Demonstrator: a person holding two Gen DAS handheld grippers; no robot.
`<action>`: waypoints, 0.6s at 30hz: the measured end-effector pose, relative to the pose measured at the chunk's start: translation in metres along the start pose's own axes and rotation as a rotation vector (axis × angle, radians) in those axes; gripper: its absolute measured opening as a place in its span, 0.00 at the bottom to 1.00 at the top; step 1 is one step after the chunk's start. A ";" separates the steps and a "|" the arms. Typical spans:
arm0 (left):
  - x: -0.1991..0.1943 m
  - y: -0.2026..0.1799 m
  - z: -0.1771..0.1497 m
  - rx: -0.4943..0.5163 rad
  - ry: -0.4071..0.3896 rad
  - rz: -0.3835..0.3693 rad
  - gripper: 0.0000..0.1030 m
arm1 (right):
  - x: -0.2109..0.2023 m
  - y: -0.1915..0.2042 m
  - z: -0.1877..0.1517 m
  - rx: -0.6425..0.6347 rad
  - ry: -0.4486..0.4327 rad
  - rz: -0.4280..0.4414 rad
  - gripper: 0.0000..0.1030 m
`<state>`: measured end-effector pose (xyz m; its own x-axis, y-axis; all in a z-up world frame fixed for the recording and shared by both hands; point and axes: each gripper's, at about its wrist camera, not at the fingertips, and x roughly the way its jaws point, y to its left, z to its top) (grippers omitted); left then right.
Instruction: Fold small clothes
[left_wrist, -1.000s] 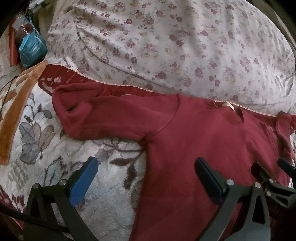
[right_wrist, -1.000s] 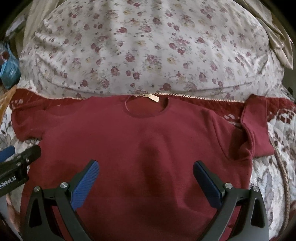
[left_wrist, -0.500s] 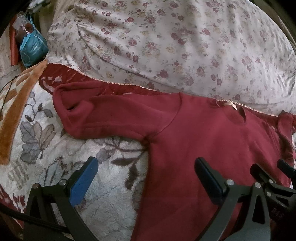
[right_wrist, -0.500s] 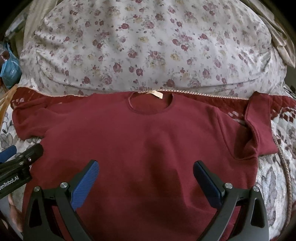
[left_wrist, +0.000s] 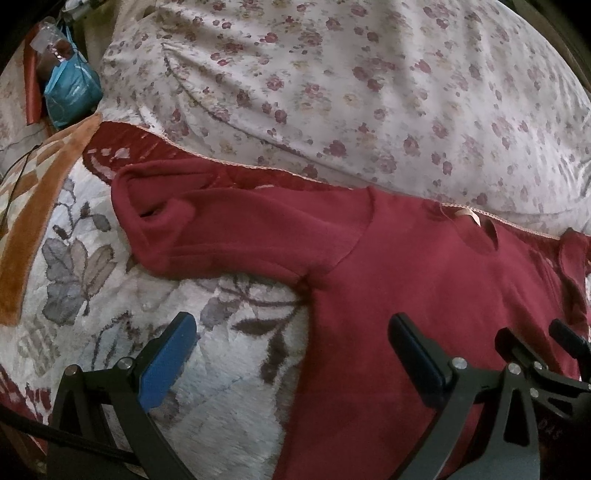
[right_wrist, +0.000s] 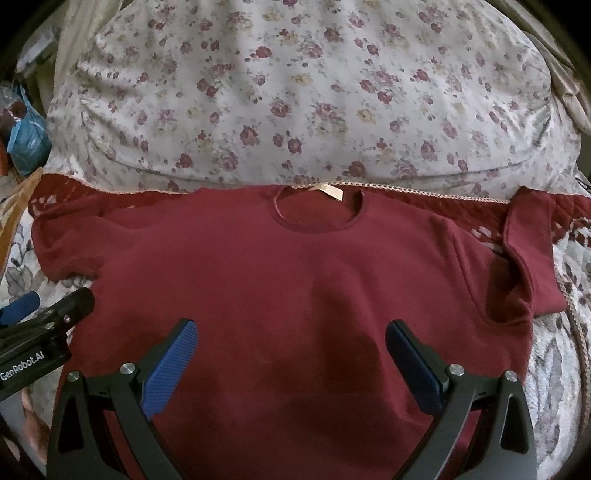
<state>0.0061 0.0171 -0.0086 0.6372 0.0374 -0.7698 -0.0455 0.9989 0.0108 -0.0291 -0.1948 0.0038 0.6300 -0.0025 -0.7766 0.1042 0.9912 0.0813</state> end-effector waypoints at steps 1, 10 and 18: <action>0.000 0.000 0.000 -0.005 0.009 0.000 1.00 | 0.001 0.000 0.001 0.002 0.005 0.005 1.00; 0.003 0.005 0.003 -0.027 0.013 0.004 1.00 | 0.008 0.006 0.009 -0.019 0.026 0.007 1.00; 0.000 -0.004 0.003 0.000 0.008 -0.010 1.00 | 0.004 0.001 0.009 -0.004 0.011 0.002 1.00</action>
<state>0.0083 0.0130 -0.0070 0.6315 0.0273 -0.7749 -0.0392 0.9992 0.0032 -0.0197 -0.1951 0.0064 0.6213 0.0006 -0.7835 0.1001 0.9917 0.0802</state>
